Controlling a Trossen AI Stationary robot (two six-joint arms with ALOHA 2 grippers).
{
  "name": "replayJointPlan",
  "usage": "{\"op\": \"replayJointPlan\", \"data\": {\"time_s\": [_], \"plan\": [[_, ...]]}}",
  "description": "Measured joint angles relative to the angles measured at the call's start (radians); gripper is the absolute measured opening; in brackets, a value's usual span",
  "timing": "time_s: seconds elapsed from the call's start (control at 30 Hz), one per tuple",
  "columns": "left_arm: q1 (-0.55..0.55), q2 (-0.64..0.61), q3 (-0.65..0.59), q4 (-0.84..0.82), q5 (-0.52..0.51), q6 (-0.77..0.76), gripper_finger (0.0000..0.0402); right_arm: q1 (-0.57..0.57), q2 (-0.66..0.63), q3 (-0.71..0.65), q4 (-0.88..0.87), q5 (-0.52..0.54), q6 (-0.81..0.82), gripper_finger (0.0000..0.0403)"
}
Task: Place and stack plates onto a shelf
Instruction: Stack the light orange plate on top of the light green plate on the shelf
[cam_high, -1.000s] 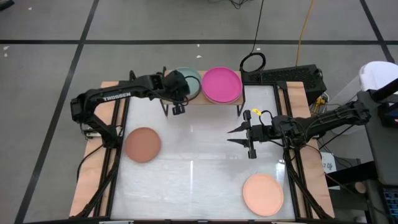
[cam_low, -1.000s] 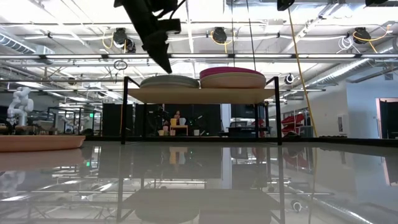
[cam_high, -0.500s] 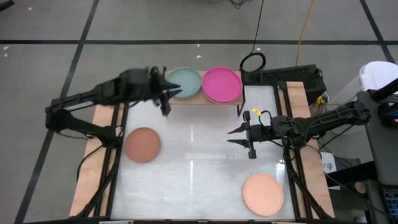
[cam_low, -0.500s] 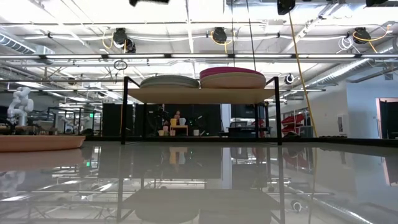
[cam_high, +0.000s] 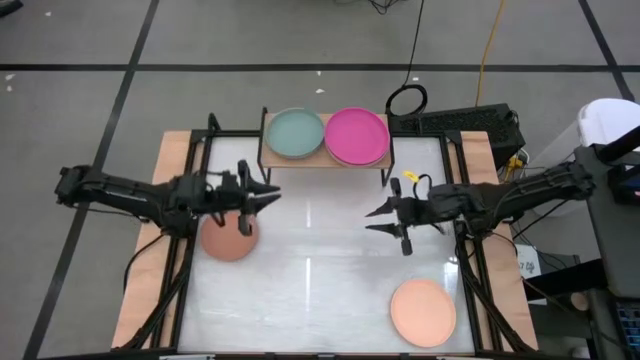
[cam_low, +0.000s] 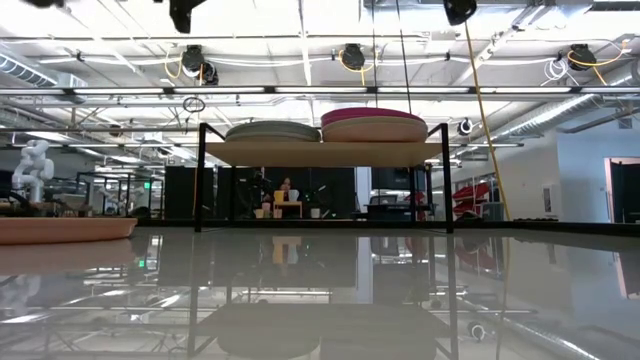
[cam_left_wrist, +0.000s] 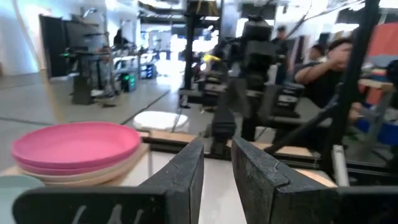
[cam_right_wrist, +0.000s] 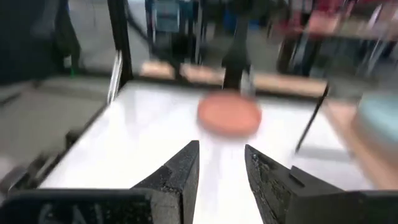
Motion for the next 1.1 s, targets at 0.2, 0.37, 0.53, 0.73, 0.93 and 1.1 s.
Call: {"op": "replayJointPlan", "data": {"time_s": [0.2,0.37,0.53,0.73,0.93,1.1], "plan": [[-0.049,0.001,-0.122,0.182,-0.014,0.008,0.0088,0.029,0.097,0.176,-0.385,-0.101,0.136,0.0114],[-0.048,0.000,-0.137,0.242,-0.014,0.016,0.0088,0.109,0.171,0.180,-0.402,-0.248,0.303,0.0114],[-0.048,0.000,-0.138,0.237,-0.014,0.010,0.0088,0.224,0.266,0.132,-0.435,-0.264,0.466,0.0114],[-0.049,0.001,-0.138,0.182,-0.014,-0.027,0.0088,0.314,0.366,0.094,-0.549,-0.261,0.576,0.0114],[-0.049,0.001,-0.138,0.180,-0.014,-0.029,0.0088,0.350,0.403,0.022,-0.549,-0.261,0.615,0.0114],[-0.049,0.001,-0.138,0.181,-0.014,-0.026,0.0088,0.360,0.406,-0.039,-0.545,-0.260,0.662,0.0114]]}}
